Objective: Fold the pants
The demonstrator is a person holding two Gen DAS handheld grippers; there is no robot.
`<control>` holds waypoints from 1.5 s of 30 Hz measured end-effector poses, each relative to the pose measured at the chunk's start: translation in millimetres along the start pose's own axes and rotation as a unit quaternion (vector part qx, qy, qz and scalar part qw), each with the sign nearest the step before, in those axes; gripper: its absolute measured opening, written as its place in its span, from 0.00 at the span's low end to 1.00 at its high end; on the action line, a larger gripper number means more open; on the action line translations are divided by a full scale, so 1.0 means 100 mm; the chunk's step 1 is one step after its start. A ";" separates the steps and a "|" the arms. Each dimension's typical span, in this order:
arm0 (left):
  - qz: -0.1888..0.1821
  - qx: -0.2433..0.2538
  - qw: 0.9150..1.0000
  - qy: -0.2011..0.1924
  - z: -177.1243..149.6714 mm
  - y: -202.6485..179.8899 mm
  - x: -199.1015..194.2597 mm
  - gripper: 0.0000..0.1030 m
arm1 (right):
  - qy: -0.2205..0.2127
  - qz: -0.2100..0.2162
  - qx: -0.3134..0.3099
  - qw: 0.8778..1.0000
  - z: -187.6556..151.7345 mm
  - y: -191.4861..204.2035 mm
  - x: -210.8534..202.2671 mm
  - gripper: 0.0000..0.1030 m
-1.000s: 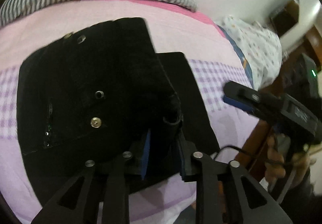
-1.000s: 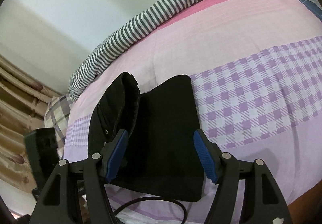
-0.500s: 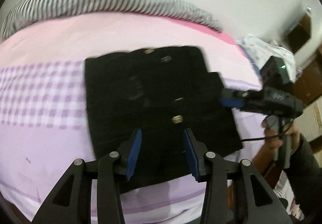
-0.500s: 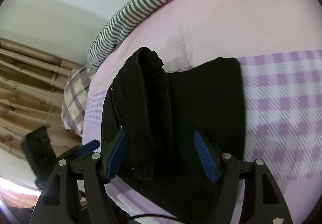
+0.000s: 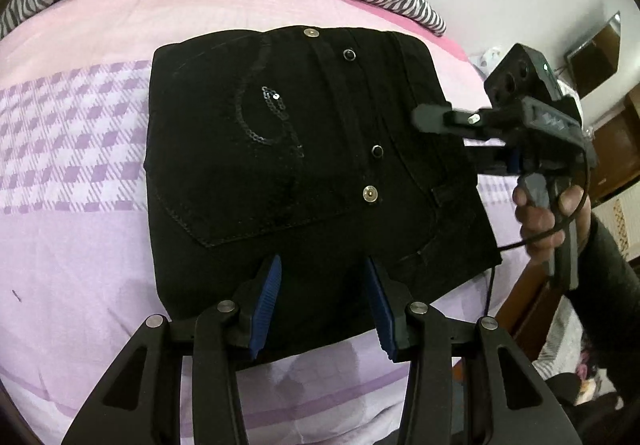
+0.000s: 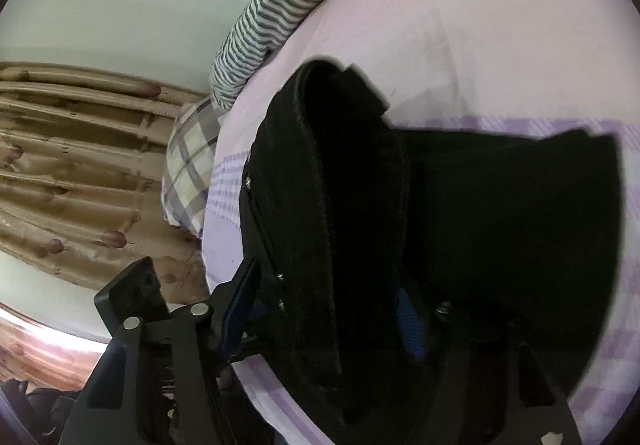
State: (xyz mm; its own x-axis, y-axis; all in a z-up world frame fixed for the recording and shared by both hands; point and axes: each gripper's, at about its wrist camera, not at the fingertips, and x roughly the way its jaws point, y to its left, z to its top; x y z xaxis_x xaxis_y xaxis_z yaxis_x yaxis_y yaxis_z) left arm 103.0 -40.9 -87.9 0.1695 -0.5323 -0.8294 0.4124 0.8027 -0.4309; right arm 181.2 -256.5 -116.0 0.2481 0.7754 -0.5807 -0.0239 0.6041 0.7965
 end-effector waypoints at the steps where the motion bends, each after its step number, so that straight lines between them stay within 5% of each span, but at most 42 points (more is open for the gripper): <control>1: -0.004 -0.003 1.000 0.001 0.00 0.01 -0.01 0.43 | -0.003 0.000 0.013 1.000 -0.01 0.00 0.00 0.22; 5: -0.027 -0.028 0.999 -0.009 0.04 0.14 -0.17 0.43 | -0.037 -0.024 0.000 0.999 -0.10 0.29 -0.07 0.15; 14: -0.031 -0.030 0.992 -0.118 0.16 0.20 -0.87 0.44 | -0.112 -0.028 -0.064 0.991 -0.26 0.95 -0.69 0.14; 20: -0.041 0.008 0.996 -0.080 0.32 -0.04 -0.54 0.44 | -0.128 -0.096 0.017 0.987 -0.36 0.21 -0.82 0.13; 25: -0.035 0.035 0.999 -0.018 0.30 -0.22 -0.10 0.44 | -0.118 -0.105 0.085 0.984 -0.53 -0.30 -0.70 0.12; 27: -0.021 0.048 0.999 0.011 0.25 -0.24 0.09 0.44 | -0.122 -0.095 0.091 0.984 -0.54 -0.33 -0.74 0.13; 30: 0.004 0.071 0.997 0.017 0.15 -0.27 0.19 0.44 | -0.119 -0.127 0.081 0.981 -0.59 -0.28 -0.86 0.34; 36: -0.005 0.071 0.997 0.010 0.10 -0.26 0.13 0.45 | -0.146 -0.109 0.074 0.980 -0.79 -0.15 -1.23 0.34; 41: -0.003 0.070 0.998 0.006 0.05 -0.19 0.10 0.45 | -0.127 -0.103 0.081 0.983 -0.88 -0.19 -1.13 0.16; 45: -0.006 0.063 0.998 0.013 0.02 -0.18 0.07 0.45 | -0.155 -0.108 0.060 0.980 -0.97 0.00 -1.20 0.09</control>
State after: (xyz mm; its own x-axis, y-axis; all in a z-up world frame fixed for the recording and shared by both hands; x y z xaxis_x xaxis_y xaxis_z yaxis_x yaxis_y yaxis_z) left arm 98.9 -59.8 -85.3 0.1421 -0.5330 -0.8341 0.5236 0.7556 -0.3936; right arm 57.8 -332.2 -62.5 0.5175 0.5268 -0.6743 0.1714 0.7082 0.6849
